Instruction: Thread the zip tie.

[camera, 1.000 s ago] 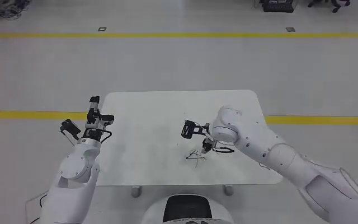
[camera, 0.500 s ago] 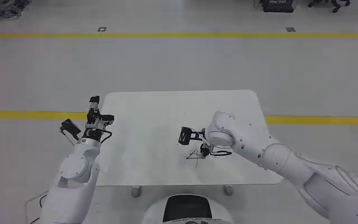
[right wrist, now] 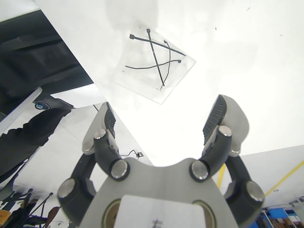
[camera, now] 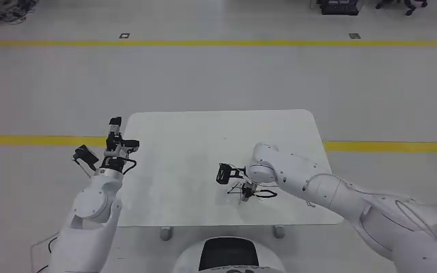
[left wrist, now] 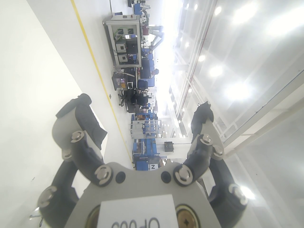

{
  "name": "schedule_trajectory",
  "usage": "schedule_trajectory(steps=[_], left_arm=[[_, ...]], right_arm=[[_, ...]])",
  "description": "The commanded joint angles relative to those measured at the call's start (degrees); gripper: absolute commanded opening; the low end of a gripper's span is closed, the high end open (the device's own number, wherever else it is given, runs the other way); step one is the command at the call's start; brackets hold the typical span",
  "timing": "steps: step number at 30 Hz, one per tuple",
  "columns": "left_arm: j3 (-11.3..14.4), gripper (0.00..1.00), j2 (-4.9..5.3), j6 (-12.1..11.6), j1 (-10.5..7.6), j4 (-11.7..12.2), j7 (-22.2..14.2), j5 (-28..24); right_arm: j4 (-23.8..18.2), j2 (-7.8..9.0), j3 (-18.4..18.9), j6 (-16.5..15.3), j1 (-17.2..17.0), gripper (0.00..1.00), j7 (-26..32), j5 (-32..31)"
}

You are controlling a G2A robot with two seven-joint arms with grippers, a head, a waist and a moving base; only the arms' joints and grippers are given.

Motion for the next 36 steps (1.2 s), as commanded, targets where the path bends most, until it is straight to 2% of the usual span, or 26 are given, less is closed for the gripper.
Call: schedule_trajectory(steps=[1,5,6,14,17,21,29,35,36], left_arm=[[0.0,1.00,0.00,0.0,0.00,0.0,0.0,0.0],[0.0,1.00,0.00,0.0,0.00,0.0,0.0,0.0],[0.0,1.00,0.00,0.0,0.00,0.0,0.0,0.0],[0.0,1.00,0.00,0.0,0.00,0.0,0.0,0.0],[0.0,1.00,0.00,0.0,0.00,0.0,0.0,0.0],[0.0,1.00,0.00,0.0,0.00,0.0,0.0,0.0],[0.0,1.00,0.00,0.0,0.00,0.0,0.0,0.0],[0.0,1.00,0.00,0.0,0.00,0.0,0.0,0.0],[0.0,1.00,0.00,0.0,0.00,0.0,0.0,0.0]], right_arm=[[0.0,0.00,0.0,0.0,0.0,1.00,0.0,0.0],[-1.9,-0.40,0.0,0.0,-1.9,1.00,-1.1,-3.8],[-1.3,-0.55,0.0,0.0,-2.0,1.00,-0.8,-4.5],[-1.3,-0.55,0.0,0.0,-2.0,1.00,-0.8,-4.5],[-4.2,-0.44,0.0,0.0,-2.6,1.00,-0.8,-8.2],[-7.4,-0.13,0.0,0.0,-2.7,1.00,1.9,-8.7],[-7.5,-0.08,0.0,0.0,-2.5,1.00,3.0,-9.1],[-7.4,0.38,0.0,0.0,-3.1,1.00,0.3,-8.8],[-7.3,0.44,0.0,0.0,-3.2,0.91,0.0,-8.9]])
